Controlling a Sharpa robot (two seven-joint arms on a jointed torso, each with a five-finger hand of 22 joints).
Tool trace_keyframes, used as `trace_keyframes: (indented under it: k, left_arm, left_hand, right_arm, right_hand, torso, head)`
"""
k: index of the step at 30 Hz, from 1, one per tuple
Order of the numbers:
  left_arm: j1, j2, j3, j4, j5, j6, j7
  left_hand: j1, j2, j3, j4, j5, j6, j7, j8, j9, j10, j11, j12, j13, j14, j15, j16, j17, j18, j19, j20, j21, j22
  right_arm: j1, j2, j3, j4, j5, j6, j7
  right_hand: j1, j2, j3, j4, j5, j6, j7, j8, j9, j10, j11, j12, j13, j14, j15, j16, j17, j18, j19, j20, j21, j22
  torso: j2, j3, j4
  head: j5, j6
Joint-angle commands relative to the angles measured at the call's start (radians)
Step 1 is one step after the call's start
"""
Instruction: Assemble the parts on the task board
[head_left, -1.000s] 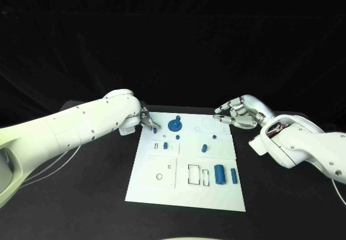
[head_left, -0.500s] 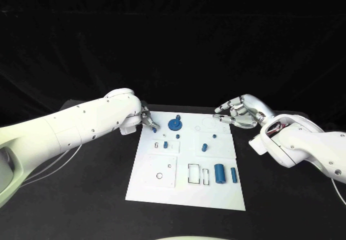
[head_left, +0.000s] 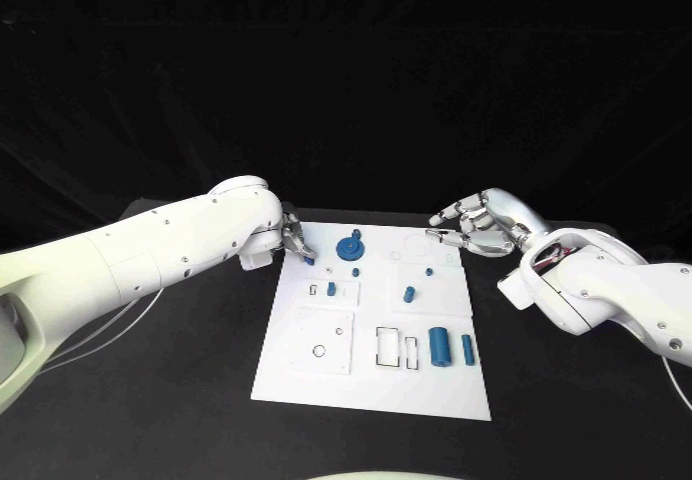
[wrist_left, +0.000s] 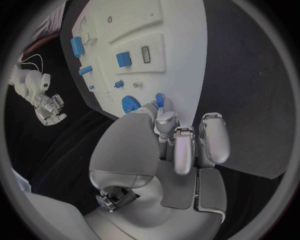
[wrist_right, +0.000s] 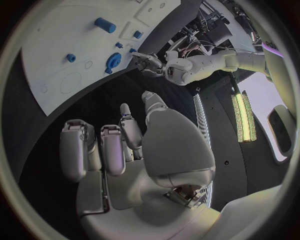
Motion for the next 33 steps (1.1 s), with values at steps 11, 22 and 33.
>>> trace_keyframes:
  k: [11,22,33]
  left_arm:
    - [-0.002,-0.078,0.001,0.126,0.117,-0.056,0.034]
    - [-0.002,-0.160,0.002,0.252,0.107,-0.043,0.056]
    - [-0.013,-0.165,-0.003,0.285,-0.017,-0.028,0.047]
  left_hand:
    - [0.021,-0.089,0.300,-0.072,0.000,-0.006,0.004,0.038,0.043,0.009,0.001,-0.008,-0.011,0.094,0.006,0.004,0.227,-0.002,0.002,0.001,0.005,0.008]
    - [0.008,-0.139,0.355,-0.106,-0.002,0.003,0.002,0.050,0.054,0.023,-0.001,0.002,-0.003,0.094,0.003,0.005,0.228,-0.004,0.008,0.000,0.010,0.018]
    - [-0.006,-0.178,0.370,-0.128,-0.004,0.022,-0.002,0.051,0.054,0.048,-0.006,0.025,0.021,0.095,0.000,0.006,0.230,-0.009,0.023,-0.002,0.022,0.041]
  right_arm:
    - [-0.001,-0.001,0.000,-0.005,0.000,0.010,0.011]
    - [-0.003,-0.002,0.000,-0.008,0.002,0.011,0.012]
    - [-0.006,0.000,0.000,-0.008,0.002,0.011,0.013]
  right_hand:
    - [-0.008,0.006,-0.006,0.000,0.007,-0.007,-0.001,0.005,0.001,-0.005,0.000,-0.003,0.002,0.058,-0.008,-0.006,0.077,0.020,-0.007,-0.002,-0.008,0.150]
    - [-0.008,0.006,-0.006,0.000,0.007,-0.007,-0.001,0.005,0.001,-0.005,0.000,-0.003,0.002,0.058,-0.008,-0.006,0.077,0.020,-0.007,-0.002,-0.008,0.150]
    - [-0.009,0.007,-0.007,0.001,0.008,-0.007,-0.001,0.005,0.002,-0.004,0.000,-0.003,0.002,0.058,-0.008,-0.006,0.077,0.019,-0.007,-0.002,-0.007,0.150]
  torso:
    - [-0.001,0.0002,0.0019]
    - [-0.001,-0.0009,0.0020]
    - [-0.001,0.0001,-0.0006]
  head:
    - [0.005,0.004]
    - [0.011,0.004]
    - [0.018,0.004]
